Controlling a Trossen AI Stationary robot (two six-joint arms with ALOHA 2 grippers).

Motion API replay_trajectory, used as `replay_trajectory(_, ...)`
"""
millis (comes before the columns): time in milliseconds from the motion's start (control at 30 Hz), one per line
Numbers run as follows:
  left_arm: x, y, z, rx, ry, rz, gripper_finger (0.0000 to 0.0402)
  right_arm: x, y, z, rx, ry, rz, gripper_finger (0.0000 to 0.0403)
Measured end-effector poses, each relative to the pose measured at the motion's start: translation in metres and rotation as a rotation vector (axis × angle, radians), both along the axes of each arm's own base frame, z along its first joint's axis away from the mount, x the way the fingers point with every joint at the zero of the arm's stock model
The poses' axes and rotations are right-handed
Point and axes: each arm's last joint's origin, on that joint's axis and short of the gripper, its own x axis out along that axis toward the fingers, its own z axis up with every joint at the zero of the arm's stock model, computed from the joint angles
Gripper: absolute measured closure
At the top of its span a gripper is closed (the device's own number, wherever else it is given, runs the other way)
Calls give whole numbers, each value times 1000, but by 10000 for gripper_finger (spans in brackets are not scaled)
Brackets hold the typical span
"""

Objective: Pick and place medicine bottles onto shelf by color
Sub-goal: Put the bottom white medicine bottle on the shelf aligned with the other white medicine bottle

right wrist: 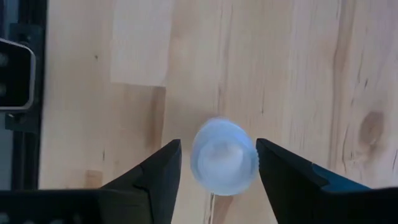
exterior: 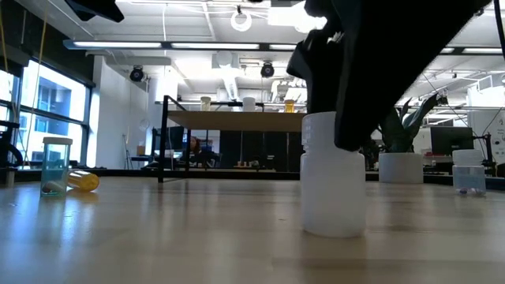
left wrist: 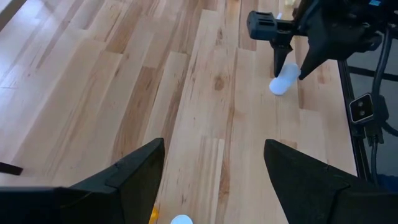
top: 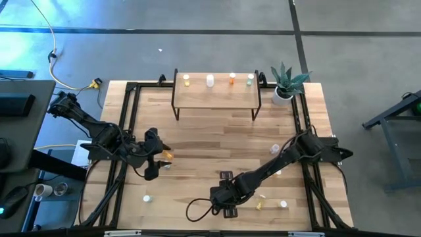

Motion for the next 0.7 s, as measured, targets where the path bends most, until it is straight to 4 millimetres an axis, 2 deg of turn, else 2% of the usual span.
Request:
replay_trajectory(300,0,0,0,0,0,1,135,2,-3,1,25,7,-26,286)
replay_trajectory(500,1,0,0,-7,-8,8,135,5,-12,4,28,14,-63,286)
replay_trajectory(700,2,8,5,-19,-52,57,135,19,-40,27,28,-18,-98,285)
